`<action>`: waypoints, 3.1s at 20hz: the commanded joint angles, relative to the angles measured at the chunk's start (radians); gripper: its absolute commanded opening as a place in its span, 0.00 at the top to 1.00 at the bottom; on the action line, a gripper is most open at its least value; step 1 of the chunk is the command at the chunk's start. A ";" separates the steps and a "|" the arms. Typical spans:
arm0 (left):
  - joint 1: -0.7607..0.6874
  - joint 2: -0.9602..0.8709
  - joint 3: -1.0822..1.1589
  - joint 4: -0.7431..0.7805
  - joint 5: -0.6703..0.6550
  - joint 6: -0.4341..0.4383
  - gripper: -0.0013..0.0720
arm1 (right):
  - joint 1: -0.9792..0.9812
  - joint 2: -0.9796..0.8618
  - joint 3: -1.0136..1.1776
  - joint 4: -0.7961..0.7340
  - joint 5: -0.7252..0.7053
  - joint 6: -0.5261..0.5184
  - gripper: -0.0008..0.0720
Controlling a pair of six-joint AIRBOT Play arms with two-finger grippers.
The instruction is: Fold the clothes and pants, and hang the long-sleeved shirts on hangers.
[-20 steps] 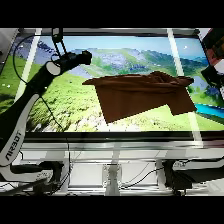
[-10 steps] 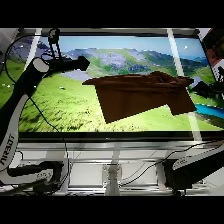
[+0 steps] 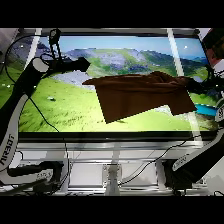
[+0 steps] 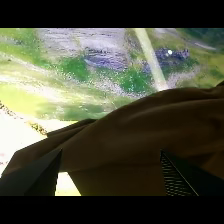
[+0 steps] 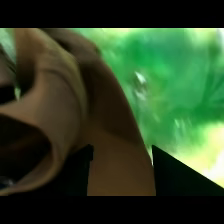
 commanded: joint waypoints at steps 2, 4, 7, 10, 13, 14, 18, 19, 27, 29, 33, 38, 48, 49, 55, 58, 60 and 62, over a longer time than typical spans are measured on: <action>0.001 0.000 0.001 0.000 -0.002 0.000 0.01 | 0.018 -0.050 0.041 0.000 -0.056 0.080 0.43; 0.001 0.000 0.001 0.000 -0.002 0.000 0.01 | 0.018 -0.067 0.041 0.001 0.023 0.079 0.45; 0.001 0.000 0.001 0.000 -0.004 0.000 0.01 | 0.018 -0.102 0.040 0.028 0.211 0.048 0.49; 0.001 0.000 0.001 0.000 -0.050 0.000 0.01 | 0.018 -0.114 0.040 0.123 0.222 0.017 0.55; 0.010 0.000 0.001 0.000 -0.187 -0.001 0.01 | 0.018 -0.107 0.041 0.145 0.148 0.016 0.67; 0.013 0.000 0.000 0.000 -0.238 -0.018 0.02 | 0.018 -0.103 0.041 0.143 0.132 0.016 0.81; 0.017 0.001 -0.001 0.009 -0.374 -0.087 0.14 | 0.017 -0.078 0.108 0.083 0.114 0.016 0.97; 0.017 0.001 -0.001 0.008 -0.388 -0.093 0.15 | 0.017 -0.065 0.138 0.053 0.116 0.022 0.97; -0.017 0.003 -0.092 0.047 -0.429 -0.197 0.15 | -0.069 0.068 0.180 -0.133 0.290 0.213 0.97; -0.064 0.003 -0.207 -0.034 -0.402 -0.188 0.15 | -0.073 0.069 0.175 -0.133 0.365 0.212 0.97; -0.204 0.002 -0.426 -0.229 -0.231 -0.101 0.15 | -0.069 0.085 0.175 -0.089 0.383 0.212 0.97; -0.427 -0.046 -0.479 -0.275 -0.026 -0.082 0.15 | -0.069 0.107 0.175 -0.073 0.383 0.212 0.97; -0.520 -0.177 -0.470 -0.542 0.086 -0.080 0.50 | -0.069 0.149 0.176 -0.047 0.393 0.212 0.97; -0.520 -0.177 -0.460 -0.543 0.096 -0.080 0.50 | -0.069 0.153 0.176 -0.039 0.395 0.213 0.97; -0.527 -0.195 -0.385 -0.542 0.140 -0.062 0.52 | -0.069 0.193 0.176 -0.027 0.394 0.213 0.97; -0.533 -0.195 -0.374 -0.542 0.140 -0.061 0.79 | -0.069 0.216 0.176 -0.027 0.394 0.213 0.97; -0.541 -0.195 -0.362 -0.542 0.136 -0.038 0.91 | -0.069 0.233 0.176 -0.026 0.394 0.213 0.97; -0.545 -0.195 -0.330 -0.542 0.105 0.032 0.96 | -0.069 0.264 0.178 -0.023 0.391 0.212 0.97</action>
